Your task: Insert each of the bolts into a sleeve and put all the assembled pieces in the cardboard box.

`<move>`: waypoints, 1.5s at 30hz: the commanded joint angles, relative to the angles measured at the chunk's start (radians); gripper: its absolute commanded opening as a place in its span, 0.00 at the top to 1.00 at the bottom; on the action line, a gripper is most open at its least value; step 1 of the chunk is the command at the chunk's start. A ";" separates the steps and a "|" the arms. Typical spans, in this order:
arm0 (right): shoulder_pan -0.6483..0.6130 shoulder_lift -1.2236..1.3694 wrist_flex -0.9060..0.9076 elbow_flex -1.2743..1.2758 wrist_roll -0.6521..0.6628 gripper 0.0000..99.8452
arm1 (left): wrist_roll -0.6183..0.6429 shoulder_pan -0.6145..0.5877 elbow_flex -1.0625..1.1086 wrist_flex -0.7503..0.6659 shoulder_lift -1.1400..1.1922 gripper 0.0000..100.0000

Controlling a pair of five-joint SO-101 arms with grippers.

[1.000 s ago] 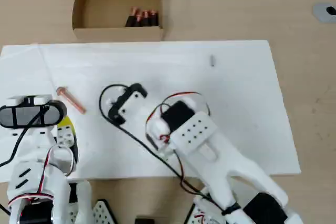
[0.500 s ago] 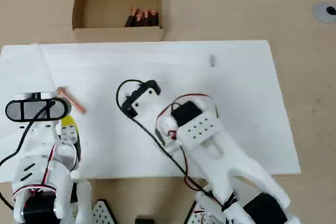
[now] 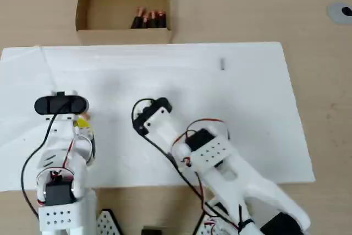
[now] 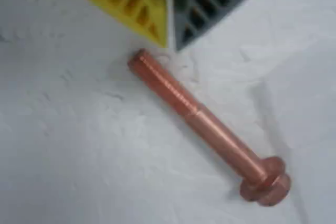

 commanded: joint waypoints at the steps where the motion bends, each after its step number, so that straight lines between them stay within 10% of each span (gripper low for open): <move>1: 0.022 0.013 -0.084 0.047 -0.003 0.79 | 0.060 0.017 0.035 -0.048 -0.005 0.99; 45: 0.022 0.016 -0.084 0.047 0.000 0.79 | 0.112 0.014 0.035 -0.035 -0.004 0.99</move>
